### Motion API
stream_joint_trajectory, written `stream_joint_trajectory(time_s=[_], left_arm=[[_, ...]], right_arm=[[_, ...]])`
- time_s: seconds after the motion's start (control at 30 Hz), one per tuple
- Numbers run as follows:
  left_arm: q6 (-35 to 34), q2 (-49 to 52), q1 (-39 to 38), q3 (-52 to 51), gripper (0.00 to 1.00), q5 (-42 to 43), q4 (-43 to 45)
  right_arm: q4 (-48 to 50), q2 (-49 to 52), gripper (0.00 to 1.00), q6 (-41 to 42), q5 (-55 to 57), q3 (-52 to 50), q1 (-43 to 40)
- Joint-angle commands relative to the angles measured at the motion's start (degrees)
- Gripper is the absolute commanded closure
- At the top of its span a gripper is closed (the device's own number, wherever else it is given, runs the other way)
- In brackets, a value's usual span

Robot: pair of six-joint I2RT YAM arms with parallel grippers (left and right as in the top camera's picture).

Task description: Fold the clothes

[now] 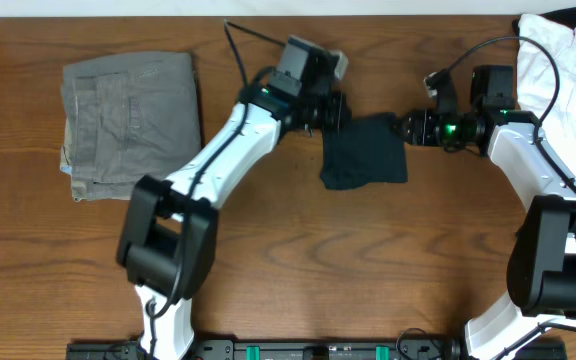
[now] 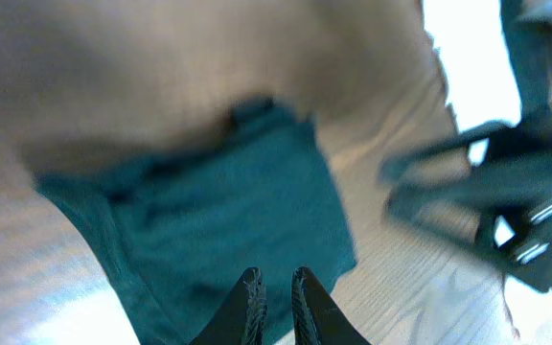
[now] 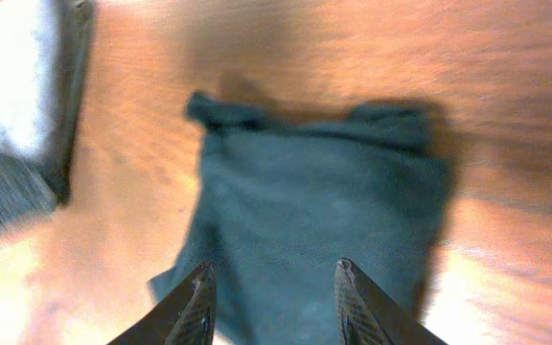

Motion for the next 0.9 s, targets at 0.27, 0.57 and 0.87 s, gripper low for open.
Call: stream_joint_trajectory(time_s=[0.27,0.57,0.87], left_arm=[[1.4,7.1,-3.1,-1.8,0.93,3.7,-5.1],[1.7,8.0,-3.1,-1.9,0.93,2.7,-5.6],[1.6,9.9,-3.3,-6.1,0.94,0.4,-6.9]], right_arm=[[7.1,4.7,0.65,2.6,4.4,0.4,-0.2],[14.8,13.5,0.92,7.3,0.2,0.4,-0.2],[16.5,17.2,0.96,7.4,0.2,0.4,-0.2]])
